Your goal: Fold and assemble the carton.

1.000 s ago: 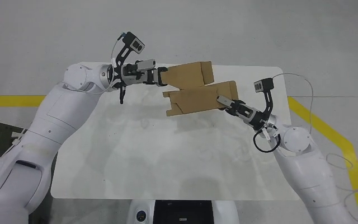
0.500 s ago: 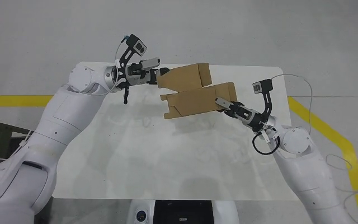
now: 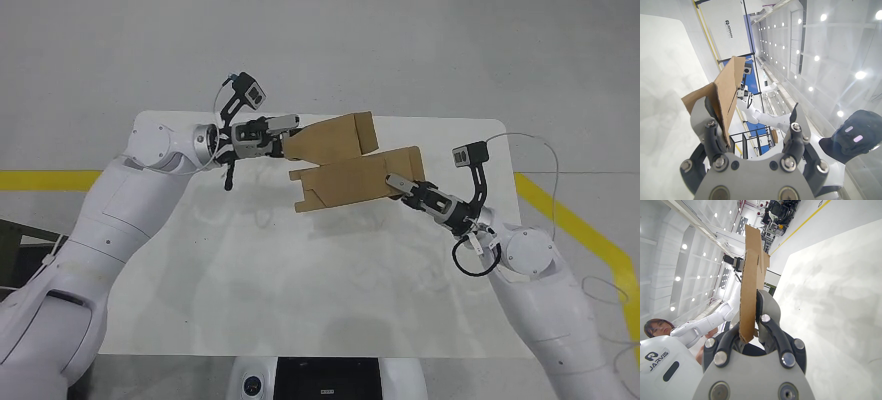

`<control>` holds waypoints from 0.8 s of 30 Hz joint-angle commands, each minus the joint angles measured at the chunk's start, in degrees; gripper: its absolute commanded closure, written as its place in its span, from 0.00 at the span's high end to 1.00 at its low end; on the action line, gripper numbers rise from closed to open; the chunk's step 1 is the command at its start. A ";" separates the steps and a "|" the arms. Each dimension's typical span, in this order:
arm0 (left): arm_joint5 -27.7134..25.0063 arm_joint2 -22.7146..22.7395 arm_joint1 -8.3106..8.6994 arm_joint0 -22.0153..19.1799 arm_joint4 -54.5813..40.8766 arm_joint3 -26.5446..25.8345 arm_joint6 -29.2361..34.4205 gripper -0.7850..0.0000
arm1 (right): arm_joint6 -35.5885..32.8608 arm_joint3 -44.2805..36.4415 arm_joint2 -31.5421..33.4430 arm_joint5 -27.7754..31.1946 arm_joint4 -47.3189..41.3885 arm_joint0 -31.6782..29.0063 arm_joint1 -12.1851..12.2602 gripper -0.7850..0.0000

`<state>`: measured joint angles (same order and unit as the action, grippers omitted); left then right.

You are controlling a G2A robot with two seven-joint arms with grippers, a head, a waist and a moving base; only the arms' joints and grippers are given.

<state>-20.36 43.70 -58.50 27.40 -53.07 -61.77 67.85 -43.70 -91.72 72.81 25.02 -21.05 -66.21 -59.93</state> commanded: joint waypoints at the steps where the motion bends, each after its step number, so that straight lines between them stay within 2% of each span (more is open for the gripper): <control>1: 0.38 0.33 -0.14 0.26 0.42 -0.02 -0.02 0.43 | 0.04 0.08 0.10 -0.01 -0.06 -0.09 -0.03 0.00; 3: 0.76 0.69 -0.26 0.48 0.90 0.09 -0.07 0.38 | -0.06 0.20 0.17 0.05 -0.09 -0.19 -0.05 0.00; 6: 1.42 1.32 -0.39 0.76 1.64 0.45 -0.47 0.37 | -0.19 0.18 0.27 0.01 -0.12 -0.23 -0.09 0.00; 18: 4.35 3.05 -0.92 1.78 4.62 0.72 0.86 0.43 | -0.73 0.23 0.31 -0.09 0.23 -0.22 -0.27 0.00; 20: 4.81 3.24 -1.03 1.97 5.00 0.66 1.07 0.42 | -0.61 0.31 0.29 -0.06 0.34 -0.20 -0.32 0.00; 24: 5.39 3.63 -1.28 2.30 5.66 0.65 1.38 0.31 | -0.58 0.23 0.29 -0.13 0.40 -0.18 -0.39 0.00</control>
<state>-15.09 47.23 -59.72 29.61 -47.56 -61.13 69.14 -44.29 -91.43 73.09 24.95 -20.65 -66.39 -60.31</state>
